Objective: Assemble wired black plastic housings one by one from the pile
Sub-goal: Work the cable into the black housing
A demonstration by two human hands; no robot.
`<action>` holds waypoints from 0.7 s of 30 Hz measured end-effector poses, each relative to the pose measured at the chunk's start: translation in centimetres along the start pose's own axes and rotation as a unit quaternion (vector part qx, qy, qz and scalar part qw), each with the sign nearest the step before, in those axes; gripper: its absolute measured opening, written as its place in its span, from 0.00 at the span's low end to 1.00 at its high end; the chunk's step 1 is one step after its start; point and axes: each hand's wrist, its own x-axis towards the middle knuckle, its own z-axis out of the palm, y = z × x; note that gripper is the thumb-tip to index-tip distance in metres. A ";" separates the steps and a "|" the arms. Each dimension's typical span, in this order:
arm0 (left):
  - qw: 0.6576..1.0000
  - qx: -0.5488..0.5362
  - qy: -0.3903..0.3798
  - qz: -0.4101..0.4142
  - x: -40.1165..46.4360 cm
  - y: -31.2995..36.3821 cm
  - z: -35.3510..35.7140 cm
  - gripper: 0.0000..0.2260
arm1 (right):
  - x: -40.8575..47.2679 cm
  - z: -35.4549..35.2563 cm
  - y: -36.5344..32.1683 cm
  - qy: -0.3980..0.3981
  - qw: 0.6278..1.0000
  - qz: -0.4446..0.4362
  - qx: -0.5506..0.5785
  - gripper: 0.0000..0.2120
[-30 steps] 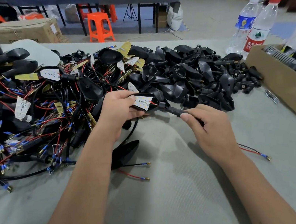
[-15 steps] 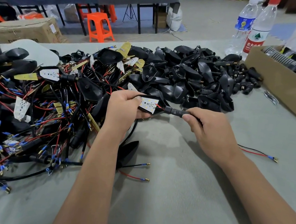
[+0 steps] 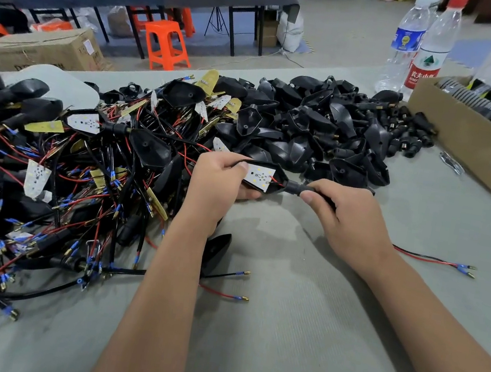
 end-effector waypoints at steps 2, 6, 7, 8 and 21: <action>1.000 -0.023 -0.014 -0.008 -0.1 0.1 -0.1 0.11 | 0.0 -0.1 0.0 -0.003 1.000 0.000 0.003 0.15; 0.999 -0.029 -0.032 0.001 -0.4 0.0 -0.2 0.08 | -0.1 -0.2 -0.1 -0.019 1.000 0.000 -0.014 0.15; 0.999 -0.031 -0.029 0.006 -0.4 0.0 -0.3 0.08 | -0.1 -0.2 -0.1 -0.024 1.000 -0.004 -0.018 0.15; 0.999 -0.034 -0.023 0.011 -0.4 0.1 -0.4 0.08 | -0.1 -0.2 -0.1 -0.026 0.999 -0.009 -0.015 0.13; 0.998 -0.061 0.014 0.005 -0.2 -0.1 -0.6 0.05 | 0.1 -0.2 0.3 0.019 0.998 -0.064 -0.011 0.08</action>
